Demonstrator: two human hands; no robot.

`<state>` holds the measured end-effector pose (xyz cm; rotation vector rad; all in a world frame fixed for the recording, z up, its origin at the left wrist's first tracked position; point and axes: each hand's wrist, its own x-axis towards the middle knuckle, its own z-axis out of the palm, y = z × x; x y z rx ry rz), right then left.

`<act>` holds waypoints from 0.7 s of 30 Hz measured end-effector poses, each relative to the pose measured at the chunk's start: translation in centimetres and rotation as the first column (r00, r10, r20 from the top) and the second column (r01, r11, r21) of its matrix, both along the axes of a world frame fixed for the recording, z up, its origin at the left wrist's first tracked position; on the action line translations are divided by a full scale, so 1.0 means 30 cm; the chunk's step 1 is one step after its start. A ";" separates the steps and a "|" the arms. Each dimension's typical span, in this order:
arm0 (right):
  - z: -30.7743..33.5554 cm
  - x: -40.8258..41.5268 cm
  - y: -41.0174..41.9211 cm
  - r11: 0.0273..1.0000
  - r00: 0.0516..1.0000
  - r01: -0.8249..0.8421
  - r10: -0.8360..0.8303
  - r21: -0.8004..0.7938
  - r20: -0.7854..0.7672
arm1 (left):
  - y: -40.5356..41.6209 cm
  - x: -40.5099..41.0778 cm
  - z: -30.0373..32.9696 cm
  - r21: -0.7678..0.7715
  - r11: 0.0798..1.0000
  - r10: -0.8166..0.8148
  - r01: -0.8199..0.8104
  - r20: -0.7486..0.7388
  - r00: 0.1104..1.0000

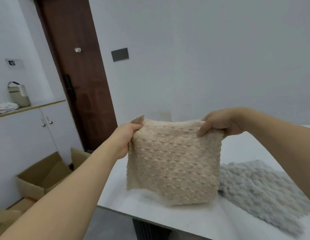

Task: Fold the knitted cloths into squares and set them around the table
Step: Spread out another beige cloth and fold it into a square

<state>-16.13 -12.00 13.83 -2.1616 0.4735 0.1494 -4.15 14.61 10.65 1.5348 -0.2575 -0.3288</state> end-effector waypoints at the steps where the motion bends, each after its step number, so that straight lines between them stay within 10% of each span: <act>1: -0.006 -0.002 -0.003 0.998 1.000 0.024 -0.023 -0.061 0.017 | -0.009 0.002 -0.004 0.043 0.999 -0.001 -0.001 0.039 0.999; 5: -0.038 0.012 -0.016 0.958 0.908 0.213 -0.121 -0.192 0.400 | -0.037 0.018 -0.010 0.069 0.992 0.093 -0.107 0.180 0.979; 8: -0.029 0.039 -0.015 0.923 0.597 0.385 -0.239 -0.012 0.766 | -0.055 0.045 0.023 -0.086 0.985 0.167 -0.151 0.238 0.957; 13: -0.019 0.028 0.036 0.910 0.359 0.385 -0.304 0.157 0.882 | -0.045 0.041 0.067 -0.158 0.981 0.162 -0.115 0.328 0.931; 18: -0.177 -0.024 0.036 0.909 0.603 0.416 -0.292 0.019 0.742 | 0.019 0.033 -0.029 0.336 0.942 -0.115 -0.014 0.360 0.926; 21: -0.293 -0.065 0.019 0.945 0.949 0.224 -0.155 -0.240 0.274 | 0.063 -0.008 -0.148 0.687 0.654 -0.532 0.315 0.123 0.838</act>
